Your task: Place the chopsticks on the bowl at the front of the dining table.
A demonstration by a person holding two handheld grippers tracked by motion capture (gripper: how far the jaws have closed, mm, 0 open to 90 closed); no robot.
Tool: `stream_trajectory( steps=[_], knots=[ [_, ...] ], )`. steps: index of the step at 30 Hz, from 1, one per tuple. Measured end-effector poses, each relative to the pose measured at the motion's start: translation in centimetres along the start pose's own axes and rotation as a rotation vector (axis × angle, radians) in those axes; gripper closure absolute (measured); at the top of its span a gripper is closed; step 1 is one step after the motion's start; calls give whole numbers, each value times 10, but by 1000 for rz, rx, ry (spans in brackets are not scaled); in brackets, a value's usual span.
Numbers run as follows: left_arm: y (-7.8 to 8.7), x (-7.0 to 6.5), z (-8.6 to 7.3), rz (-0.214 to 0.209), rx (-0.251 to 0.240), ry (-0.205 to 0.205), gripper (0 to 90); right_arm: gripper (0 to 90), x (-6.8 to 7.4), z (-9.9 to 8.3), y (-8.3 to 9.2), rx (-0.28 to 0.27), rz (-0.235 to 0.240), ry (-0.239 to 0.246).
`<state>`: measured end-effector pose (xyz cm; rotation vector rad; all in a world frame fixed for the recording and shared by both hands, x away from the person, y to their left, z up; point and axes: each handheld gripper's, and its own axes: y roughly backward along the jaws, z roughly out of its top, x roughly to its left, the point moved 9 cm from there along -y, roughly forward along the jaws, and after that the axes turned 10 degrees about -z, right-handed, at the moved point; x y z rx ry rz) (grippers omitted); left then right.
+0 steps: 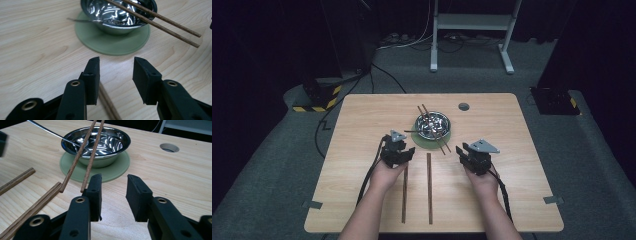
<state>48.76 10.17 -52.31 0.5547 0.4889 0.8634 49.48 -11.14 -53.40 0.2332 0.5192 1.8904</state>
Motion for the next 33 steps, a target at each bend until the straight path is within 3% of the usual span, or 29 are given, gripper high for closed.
stream_trajectory(
  steps=[1, 5, 14, 22, 28, 33],
  knots=[
    [-7, -3, 2, 9, 6, -25, 607, 682, 0, 0, 0, 1, 8, 2],
    [-20, -13, 10, 12, -25, -54, 669, 745, 2, -1, -1, 3, 25, -10],
    [-48, -21, 12, 0, -71, -4, 825, 864, 8, -6, -7, 28, 59, -9],
    [-66, -36, 18, -9, -86, -17, 841, 881, 15, -8, -11, 35, 76, 6],
    [-71, -36, 22, 9, -111, -9, 833, 881, 21, -9, -12, 43, 93, 18],
    [-74, -33, 20, 12, -102, -1, 825, 880, 22, -9, -11, 51, 108, 18]
  ],
)
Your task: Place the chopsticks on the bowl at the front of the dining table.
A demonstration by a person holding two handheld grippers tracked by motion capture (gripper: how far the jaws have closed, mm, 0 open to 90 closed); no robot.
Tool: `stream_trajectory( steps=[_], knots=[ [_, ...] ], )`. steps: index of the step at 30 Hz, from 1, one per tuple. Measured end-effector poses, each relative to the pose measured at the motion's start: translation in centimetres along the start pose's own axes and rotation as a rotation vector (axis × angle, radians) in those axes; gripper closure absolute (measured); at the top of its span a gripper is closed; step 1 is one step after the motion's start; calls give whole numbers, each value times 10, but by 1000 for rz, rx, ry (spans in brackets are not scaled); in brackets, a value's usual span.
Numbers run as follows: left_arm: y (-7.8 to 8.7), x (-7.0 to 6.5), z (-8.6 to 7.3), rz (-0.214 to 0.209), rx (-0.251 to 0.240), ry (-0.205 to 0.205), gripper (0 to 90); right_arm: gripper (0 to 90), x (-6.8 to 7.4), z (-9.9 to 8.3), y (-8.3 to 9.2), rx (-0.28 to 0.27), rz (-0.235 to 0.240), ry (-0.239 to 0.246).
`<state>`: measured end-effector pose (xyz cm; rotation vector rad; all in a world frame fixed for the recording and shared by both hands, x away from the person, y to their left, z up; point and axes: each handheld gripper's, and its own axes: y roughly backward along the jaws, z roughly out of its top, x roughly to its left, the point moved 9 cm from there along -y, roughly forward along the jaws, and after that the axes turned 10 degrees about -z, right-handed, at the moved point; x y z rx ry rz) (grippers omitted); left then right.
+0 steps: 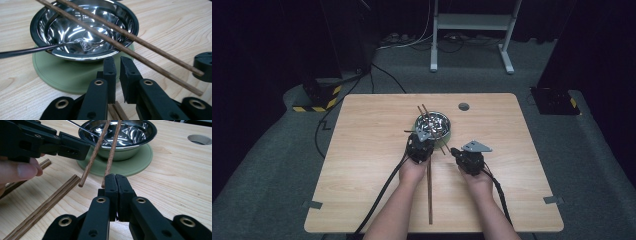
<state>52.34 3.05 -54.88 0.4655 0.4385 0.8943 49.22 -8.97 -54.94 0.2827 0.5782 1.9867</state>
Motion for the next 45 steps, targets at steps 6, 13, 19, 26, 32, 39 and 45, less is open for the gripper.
stream_trajectory(
  steps=[6, 13, 19, 26, 32, 39, 45],
  knots=[
    [-1, -2, 0, -14, -7, -3, 819, 877, 3, 0, 0, -4, 11, 2],
    [-1, -6, 0, -22, -15, -17, 813, 869, 15, 0, 1, -2, 39, 37],
    [1, -5, -1, -20, -15, -28, 808, 860, 19, 0, 0, 4, 48, 56],
    [5, -2, -2, -5, -8, -35, 805, 852, 28, 0, 0, 7, 63, 81],
    [12, 6, -4, 8, -6, -38, 803, 848, 30, 3, 2, 4, 51, 71],
    [11, 6, -2, -5, -18, -15, 801, 848, 26, 3, -1, 17, 48, 16],
    [7, 5, -4, -13, -12, -14, 801, 848, 32, 3, -3, 21, 41, 45]
  ],
)
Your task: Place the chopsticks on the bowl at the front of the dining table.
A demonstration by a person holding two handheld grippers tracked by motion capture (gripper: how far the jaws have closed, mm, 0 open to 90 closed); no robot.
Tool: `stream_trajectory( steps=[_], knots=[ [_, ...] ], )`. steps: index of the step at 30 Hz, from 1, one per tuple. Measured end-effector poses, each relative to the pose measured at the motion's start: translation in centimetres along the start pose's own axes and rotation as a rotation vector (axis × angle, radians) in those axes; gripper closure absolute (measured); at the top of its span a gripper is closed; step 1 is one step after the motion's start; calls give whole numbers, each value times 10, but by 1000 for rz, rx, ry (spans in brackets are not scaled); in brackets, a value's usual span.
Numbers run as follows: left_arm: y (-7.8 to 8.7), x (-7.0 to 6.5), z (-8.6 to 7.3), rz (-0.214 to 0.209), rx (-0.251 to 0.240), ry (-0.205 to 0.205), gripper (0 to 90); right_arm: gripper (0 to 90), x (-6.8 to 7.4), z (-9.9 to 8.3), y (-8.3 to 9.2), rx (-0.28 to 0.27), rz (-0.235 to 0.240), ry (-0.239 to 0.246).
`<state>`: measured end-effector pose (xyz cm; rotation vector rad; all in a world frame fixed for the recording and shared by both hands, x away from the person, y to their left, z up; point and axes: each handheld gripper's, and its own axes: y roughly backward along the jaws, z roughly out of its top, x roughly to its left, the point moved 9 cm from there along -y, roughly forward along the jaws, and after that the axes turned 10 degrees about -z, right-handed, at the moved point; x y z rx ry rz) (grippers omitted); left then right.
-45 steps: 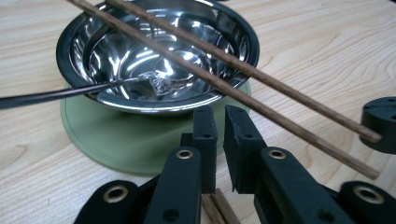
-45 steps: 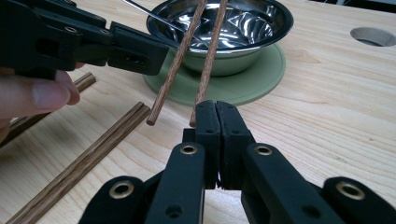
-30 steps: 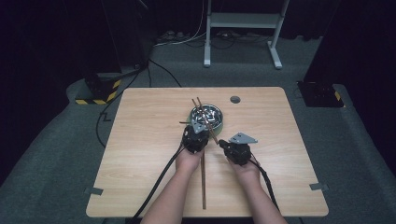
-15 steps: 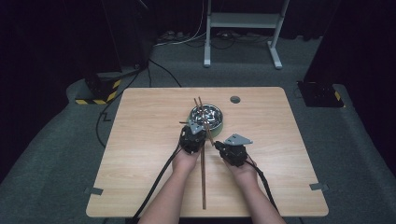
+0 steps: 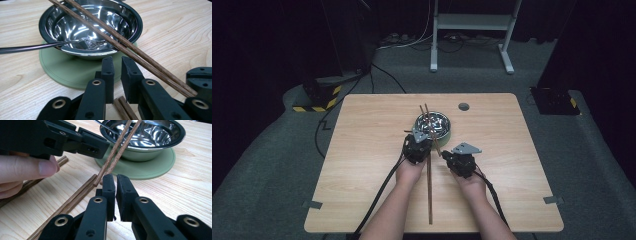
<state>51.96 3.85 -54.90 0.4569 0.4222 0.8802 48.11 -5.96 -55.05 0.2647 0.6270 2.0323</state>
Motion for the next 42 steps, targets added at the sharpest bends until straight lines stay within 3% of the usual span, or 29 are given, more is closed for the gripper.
stream_trajectory(
  steps=[12, 42],
  knots=[
    [2, -2, -2, -7, 6, -9, 803, 847, 10, 3, -2, -3, 21, 24],
    [3, -5, -5, -18, 21, -18, 804, 847, 12, 4, -5, -1, 20, 26]
  ],
)
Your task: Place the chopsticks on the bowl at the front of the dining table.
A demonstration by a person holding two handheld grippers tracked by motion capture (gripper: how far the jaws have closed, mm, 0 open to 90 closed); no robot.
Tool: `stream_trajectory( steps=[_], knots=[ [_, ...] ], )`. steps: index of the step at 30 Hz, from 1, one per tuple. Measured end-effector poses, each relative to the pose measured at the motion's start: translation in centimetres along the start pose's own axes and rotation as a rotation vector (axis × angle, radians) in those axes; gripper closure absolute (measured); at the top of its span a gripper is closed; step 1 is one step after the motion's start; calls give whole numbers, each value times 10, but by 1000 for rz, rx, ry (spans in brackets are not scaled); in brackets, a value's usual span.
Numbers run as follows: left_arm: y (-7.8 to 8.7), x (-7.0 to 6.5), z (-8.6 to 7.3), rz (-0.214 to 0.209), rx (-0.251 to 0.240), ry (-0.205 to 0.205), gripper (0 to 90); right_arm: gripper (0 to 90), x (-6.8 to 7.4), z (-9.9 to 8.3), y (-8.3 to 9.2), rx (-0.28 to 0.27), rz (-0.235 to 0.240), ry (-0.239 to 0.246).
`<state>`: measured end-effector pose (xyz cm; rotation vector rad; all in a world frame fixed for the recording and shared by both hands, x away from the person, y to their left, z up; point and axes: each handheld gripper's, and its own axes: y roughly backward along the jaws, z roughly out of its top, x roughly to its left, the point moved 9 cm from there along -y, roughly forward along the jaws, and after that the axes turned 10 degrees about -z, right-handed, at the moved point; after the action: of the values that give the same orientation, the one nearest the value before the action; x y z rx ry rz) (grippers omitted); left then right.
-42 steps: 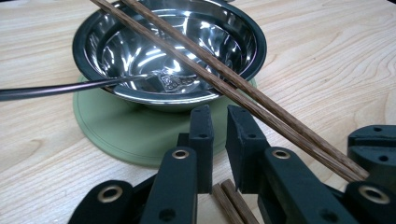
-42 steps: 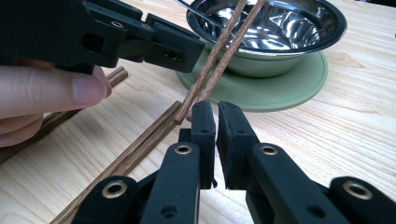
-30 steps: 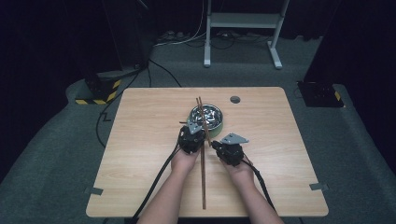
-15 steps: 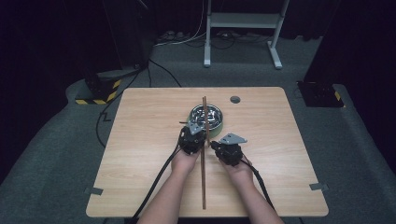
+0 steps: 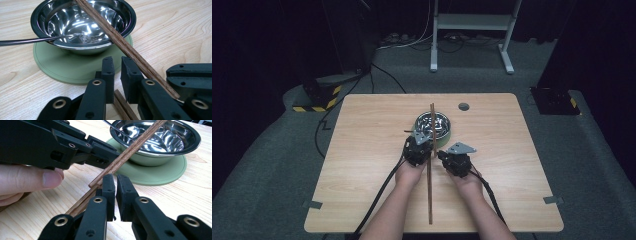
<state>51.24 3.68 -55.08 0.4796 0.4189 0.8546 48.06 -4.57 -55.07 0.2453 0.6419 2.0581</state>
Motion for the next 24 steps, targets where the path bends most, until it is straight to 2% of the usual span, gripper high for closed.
stream_trajectory(
  steps=[12, 24],
  knots=[
    [2, -1, 1, -1, -6, -1, 806, 847, 1, 0, -2, 1, 0, 16],
    [2, 0, 0, 0, -4, 0, 806, 846, -1, 0, -1, 3, -9, 7]
  ],
)
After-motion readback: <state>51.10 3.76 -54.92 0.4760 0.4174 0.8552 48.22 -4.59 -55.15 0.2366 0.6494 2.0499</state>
